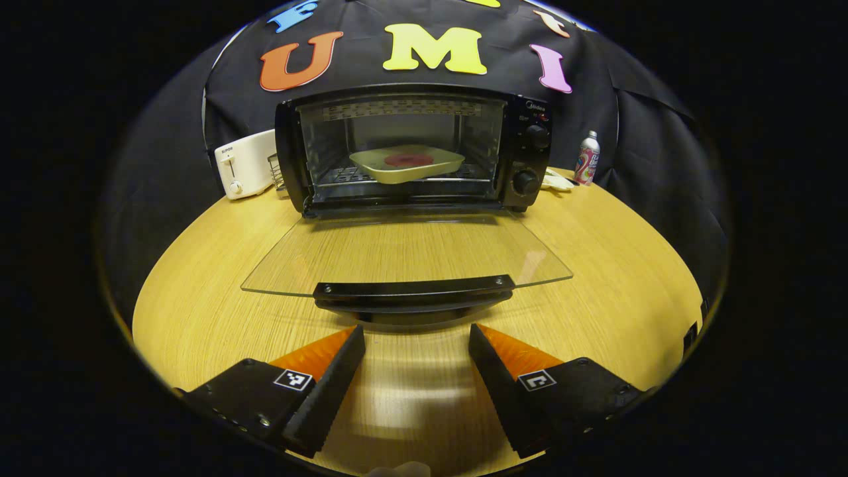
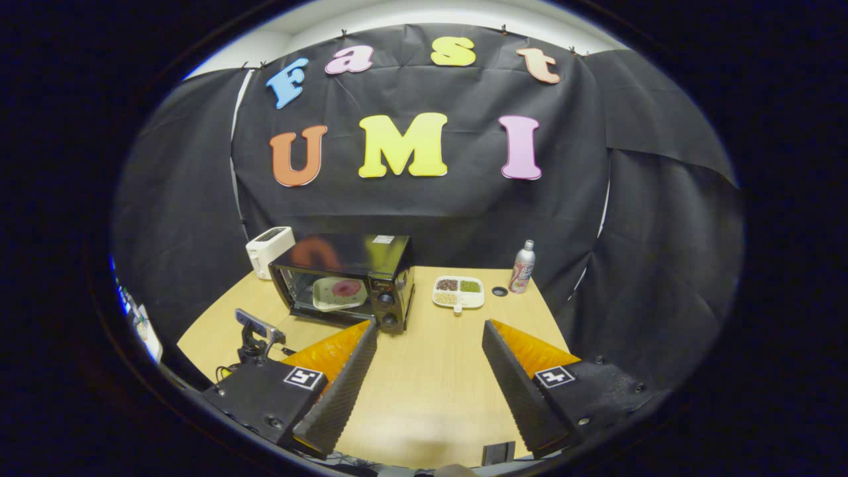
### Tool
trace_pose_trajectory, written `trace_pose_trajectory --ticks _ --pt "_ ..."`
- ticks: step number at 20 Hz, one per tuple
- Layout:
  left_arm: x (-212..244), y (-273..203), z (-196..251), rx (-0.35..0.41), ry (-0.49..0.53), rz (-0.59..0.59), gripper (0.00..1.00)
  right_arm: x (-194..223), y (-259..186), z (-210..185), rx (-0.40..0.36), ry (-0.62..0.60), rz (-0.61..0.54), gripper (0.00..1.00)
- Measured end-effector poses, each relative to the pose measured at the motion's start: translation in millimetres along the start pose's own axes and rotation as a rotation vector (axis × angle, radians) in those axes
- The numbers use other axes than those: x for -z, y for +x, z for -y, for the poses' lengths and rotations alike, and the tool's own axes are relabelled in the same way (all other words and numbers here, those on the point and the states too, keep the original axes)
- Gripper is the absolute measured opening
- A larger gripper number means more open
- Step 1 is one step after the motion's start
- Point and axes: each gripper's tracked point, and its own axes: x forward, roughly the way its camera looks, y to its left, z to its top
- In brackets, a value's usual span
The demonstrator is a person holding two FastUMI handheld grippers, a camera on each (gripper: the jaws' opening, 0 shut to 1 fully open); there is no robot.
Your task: Open the electric oven with the left hand, put the food in, and close the electric oven.
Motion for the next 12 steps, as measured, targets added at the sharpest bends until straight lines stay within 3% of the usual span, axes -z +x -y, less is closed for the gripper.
trace_pose_trajectory --ticks 1,2,7,12 --pt "1.0 2.2 -1.1 -0.007 0.001 -0.009 1.0 -0.8 1.7 -0.2 -0.002 -0.002 -0.004 0.96" --pt "-0.2 3.8 -2.1 -0.01 -0.003 -0.002 0.96 -2.3 1.9 0.2 0.0 -0.002 -0.003 0.96" --pt "-11.0 -3.3 0.9 0.002 -0.03 -0.002 0.96 -5.6 5.9 2.5 0.001 0.029 -0.001 0.96" --pt "-52.3 -13.5 -1.6 0.017 -0.019 0.044 0.96 -7.2 11.7 -1.1 -0.011 0.062 0.008 0.96"
